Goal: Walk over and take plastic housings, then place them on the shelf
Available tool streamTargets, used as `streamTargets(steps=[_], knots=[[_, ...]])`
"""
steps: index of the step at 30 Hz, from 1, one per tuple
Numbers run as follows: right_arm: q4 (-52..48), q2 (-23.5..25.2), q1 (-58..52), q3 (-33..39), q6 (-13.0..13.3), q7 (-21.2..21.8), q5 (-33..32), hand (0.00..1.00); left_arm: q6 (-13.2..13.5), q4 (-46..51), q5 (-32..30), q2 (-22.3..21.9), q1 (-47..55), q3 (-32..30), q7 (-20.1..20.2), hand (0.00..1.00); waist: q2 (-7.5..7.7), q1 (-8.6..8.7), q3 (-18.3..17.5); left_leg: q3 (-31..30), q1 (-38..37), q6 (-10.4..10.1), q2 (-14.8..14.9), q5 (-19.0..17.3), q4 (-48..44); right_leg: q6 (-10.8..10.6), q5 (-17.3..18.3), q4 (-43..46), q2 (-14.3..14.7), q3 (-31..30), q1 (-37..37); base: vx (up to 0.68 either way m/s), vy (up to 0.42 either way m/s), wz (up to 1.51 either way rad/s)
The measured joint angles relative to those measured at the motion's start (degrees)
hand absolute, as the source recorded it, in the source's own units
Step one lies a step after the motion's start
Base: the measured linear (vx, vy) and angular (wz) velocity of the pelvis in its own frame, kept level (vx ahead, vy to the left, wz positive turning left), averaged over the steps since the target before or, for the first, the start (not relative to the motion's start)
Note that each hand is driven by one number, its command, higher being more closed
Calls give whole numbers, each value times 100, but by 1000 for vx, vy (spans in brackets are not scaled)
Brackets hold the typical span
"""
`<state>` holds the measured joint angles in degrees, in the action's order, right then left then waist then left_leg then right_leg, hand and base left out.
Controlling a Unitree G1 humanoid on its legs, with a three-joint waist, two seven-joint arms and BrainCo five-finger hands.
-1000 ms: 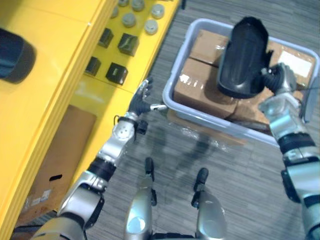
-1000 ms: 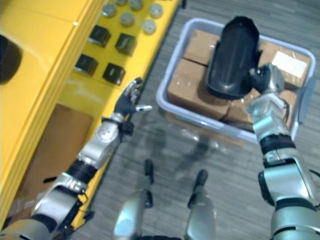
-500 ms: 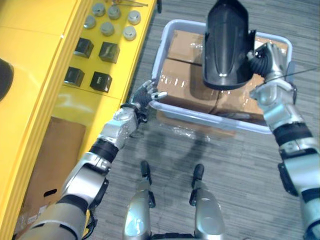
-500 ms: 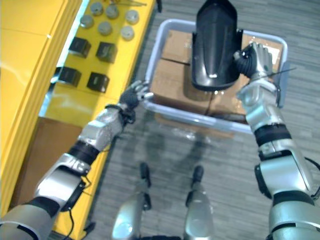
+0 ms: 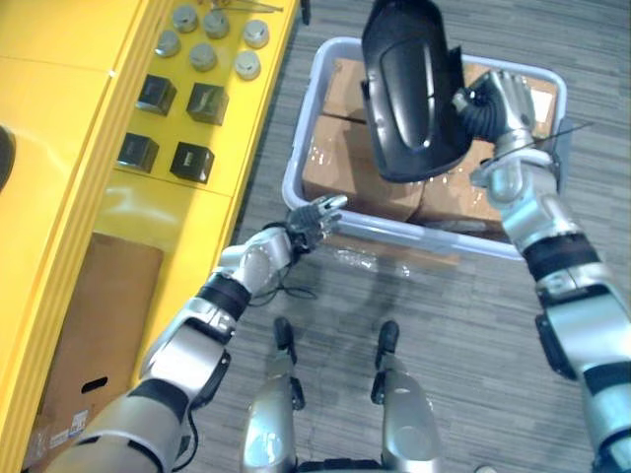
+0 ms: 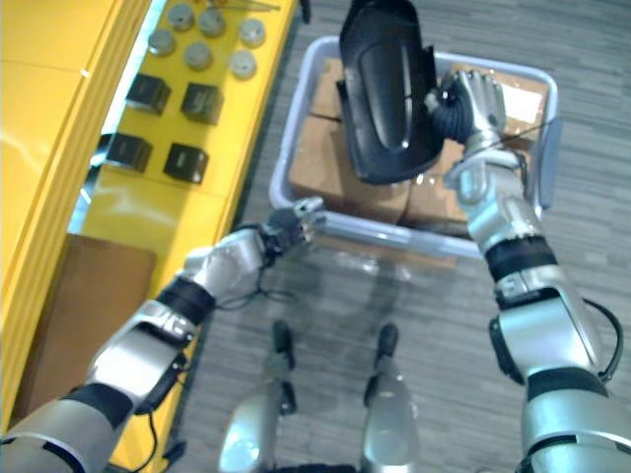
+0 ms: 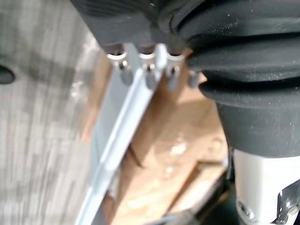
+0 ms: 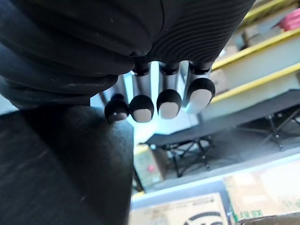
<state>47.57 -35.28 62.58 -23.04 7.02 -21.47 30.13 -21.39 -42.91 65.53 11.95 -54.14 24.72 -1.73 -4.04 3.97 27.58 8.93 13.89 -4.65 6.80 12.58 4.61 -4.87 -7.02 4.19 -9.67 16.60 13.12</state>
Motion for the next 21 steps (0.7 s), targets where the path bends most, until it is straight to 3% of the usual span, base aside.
streamTargets(steps=[4, 8, 12, 21], knots=[[-4, 111, 4, -135, 143, -8, 9, 100, 33, -2, 360, -120, -3, 129, 5, 0, 41, -4, -9, 42, 0, 0, 14, 0, 0, 10, -66, -85, 31, -49, -2, -11, -25, -7], [-102, 193, 3, -375, 235, -35, 166, 100, 351, -2, 811, -271, -4, 141, 6, 0, 100, 17, -14, 88, -6, -1, 28, 0, 9, 12, -134, -186, 57, -83, -23, -15, -20, -7], [-127, 291, -16, -574, 342, -36, 282, 100, 710, -2, 894, -363, -5, 144, -121, 0, 142, 18, -3, 98, -72, -10, 43, -6, 31, 12, -135, -234, 74, -76, -102, -16, -18, -1], [-132, 449, -161, -761, 573, -119, 365, 100, 1237, -3, 1135, -385, -9, 143, -378, 0, 262, 4, -12, 92, -66, -17, 39, -13, 32, 7, -154, -276, 75, -69, -122, 0, 0, 0]])
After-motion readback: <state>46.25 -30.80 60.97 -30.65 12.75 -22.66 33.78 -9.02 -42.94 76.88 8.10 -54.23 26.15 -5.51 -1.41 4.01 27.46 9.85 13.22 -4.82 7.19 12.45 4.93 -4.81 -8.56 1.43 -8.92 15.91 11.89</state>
